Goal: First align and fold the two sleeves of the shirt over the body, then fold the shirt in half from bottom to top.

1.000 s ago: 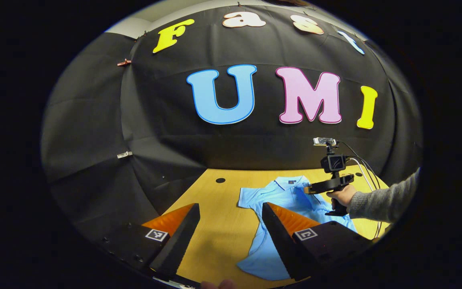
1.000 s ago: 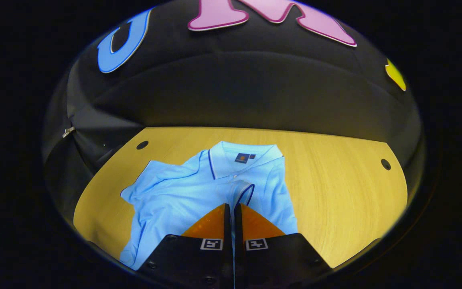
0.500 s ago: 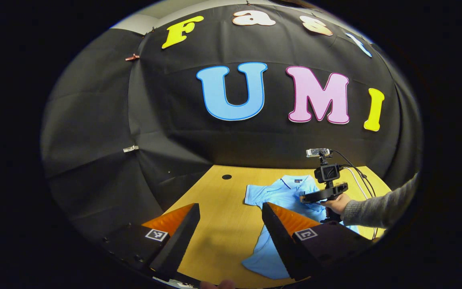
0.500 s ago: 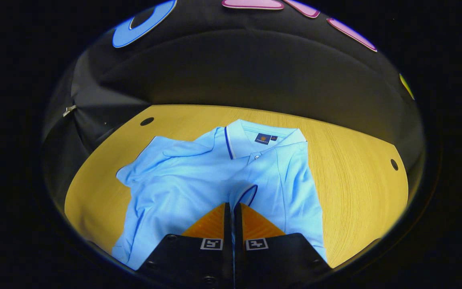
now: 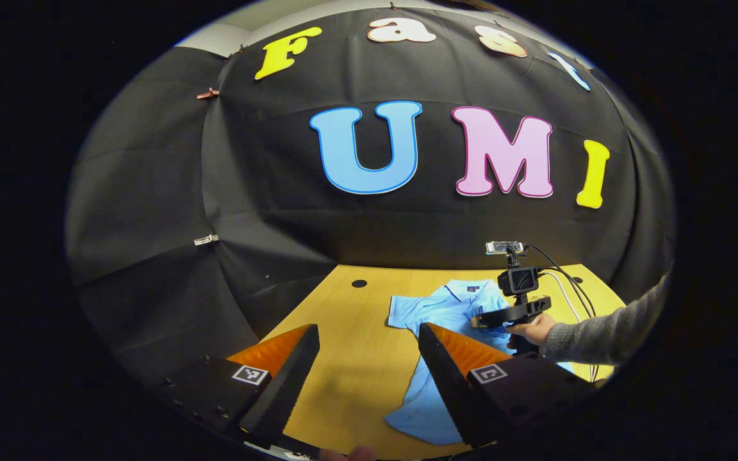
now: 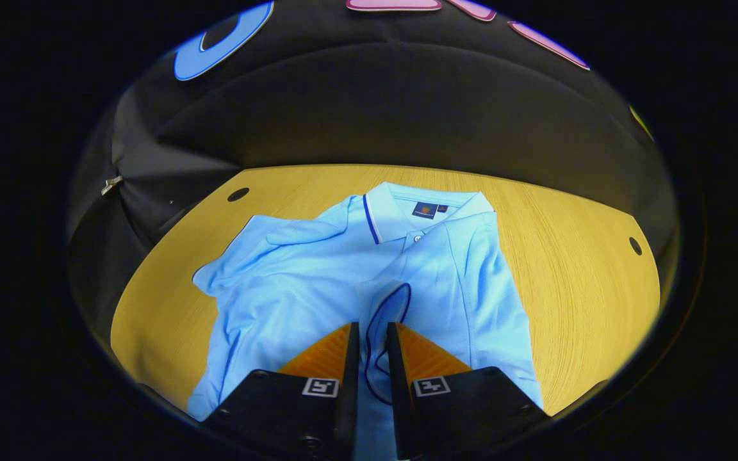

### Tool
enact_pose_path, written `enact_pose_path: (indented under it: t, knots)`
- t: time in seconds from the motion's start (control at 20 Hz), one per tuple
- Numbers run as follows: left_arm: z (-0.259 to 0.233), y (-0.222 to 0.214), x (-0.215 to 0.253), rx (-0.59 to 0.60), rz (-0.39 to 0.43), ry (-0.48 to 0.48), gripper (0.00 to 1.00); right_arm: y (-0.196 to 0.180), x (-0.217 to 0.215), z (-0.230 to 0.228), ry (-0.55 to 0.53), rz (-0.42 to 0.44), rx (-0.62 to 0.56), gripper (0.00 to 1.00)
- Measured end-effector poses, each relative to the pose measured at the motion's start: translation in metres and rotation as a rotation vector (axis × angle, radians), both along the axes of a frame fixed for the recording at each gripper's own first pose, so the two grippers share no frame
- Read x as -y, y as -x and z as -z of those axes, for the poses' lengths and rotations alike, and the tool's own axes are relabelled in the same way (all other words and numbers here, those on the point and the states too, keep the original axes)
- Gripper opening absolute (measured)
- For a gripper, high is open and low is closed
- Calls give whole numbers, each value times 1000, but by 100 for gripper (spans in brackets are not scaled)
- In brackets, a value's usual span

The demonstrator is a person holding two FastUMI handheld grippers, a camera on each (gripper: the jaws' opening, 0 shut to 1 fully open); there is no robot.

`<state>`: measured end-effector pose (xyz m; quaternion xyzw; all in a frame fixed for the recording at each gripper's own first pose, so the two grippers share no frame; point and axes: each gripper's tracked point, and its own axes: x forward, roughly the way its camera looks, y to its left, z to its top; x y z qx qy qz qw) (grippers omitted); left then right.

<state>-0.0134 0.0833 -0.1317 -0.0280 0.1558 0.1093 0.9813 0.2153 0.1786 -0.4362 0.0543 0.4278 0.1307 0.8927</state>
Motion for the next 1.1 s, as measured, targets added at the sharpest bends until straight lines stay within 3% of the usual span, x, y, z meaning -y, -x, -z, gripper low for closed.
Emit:
enact_pose_path:
  t: [0.25, 0.4, 0.7, 1.1]
  knots:
    - [-1, 1, 1, 4, 7, 3, 99, 7, -8, -5, -11, -20, 14, 50]
    - [-3, 2, 2, 8, 8, 2, 99, 10, -12, -8, -31, -26, 26, 79]
    - [-6, -2, 5, 13, 22, -1, 99, -3, -11, -43, -70, -15, 163, 97]
    - [-6, -59, 18, 41, 97, -7, 99, 11, 27, -177, -105, 11, 472, 98]
